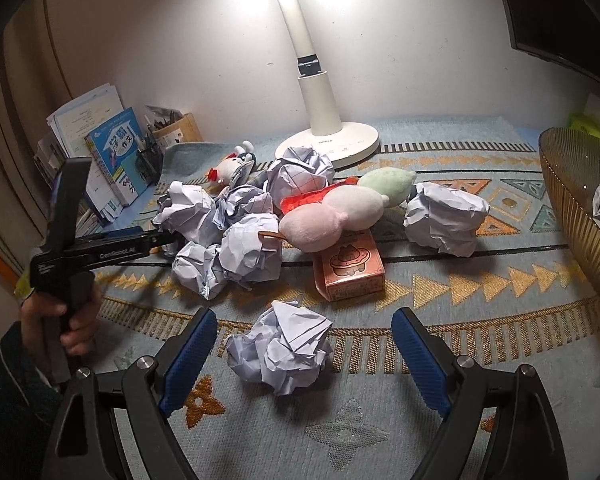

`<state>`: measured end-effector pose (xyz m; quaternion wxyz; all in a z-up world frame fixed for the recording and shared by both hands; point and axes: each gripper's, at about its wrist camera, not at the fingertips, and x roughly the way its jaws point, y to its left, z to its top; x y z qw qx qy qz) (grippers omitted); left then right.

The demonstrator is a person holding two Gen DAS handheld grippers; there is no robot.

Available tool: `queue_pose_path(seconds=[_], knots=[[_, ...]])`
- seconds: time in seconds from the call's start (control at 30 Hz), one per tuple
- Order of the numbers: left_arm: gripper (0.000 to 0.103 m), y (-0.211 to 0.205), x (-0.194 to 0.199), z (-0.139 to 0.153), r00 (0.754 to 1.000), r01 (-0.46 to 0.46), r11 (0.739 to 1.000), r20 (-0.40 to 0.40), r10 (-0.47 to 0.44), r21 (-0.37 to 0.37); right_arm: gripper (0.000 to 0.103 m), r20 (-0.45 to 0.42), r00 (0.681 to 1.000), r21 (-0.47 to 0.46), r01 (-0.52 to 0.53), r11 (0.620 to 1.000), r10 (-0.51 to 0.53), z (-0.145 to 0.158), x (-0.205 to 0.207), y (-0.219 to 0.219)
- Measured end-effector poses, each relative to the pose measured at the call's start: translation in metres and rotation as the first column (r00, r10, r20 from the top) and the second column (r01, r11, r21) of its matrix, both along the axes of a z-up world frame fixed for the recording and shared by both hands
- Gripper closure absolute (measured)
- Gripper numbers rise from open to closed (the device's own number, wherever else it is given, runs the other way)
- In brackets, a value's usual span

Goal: Organize objects
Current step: 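Grasp the grey plaid paper ball with the left tool while the right tool grasps a white paper ball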

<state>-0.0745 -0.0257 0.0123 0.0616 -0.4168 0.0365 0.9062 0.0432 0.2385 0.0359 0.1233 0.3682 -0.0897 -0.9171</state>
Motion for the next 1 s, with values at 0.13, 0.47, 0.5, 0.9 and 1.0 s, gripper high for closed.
queue_pose_path(seconds=[0.13,0.47,0.5,0.9,1.0], knots=[[0.055,0.009,-0.021,-0.007,0.996,0.086,0.994,0.011,-0.087,0.06,0.015,-0.011,0.998,-0.029,0.056,0.998,-0.056,0.004,0.003,0.01],[0.064,-0.006,0.042,0.013,0.996,0.005,0.999,-0.09,-0.002,0.039,0.0,-0.192,0.976,0.113,0.122,0.986,-0.099,0.104,0.052,0.042],[0.064,-0.011,0.055,0.014,0.995,-0.022,0.998,-0.095,0.027,0.052,0.0,-0.133,0.988,0.11,0.089,0.99,-0.074,0.086,0.048,0.032],[0.064,0.05,0.13,0.008,0.993,0.017,0.997,-0.122,-0.007,0.081,0.024,0.177,0.984,0.137,-0.054,0.989,0.029,-0.019,0.002,-0.028],[0.063,0.044,0.121,0.01,0.991,0.009,0.992,-0.134,0.008,0.122,0.024,0.166,0.986,0.146,-0.035,0.989,0.01,-0.02,0.001,-0.029]])
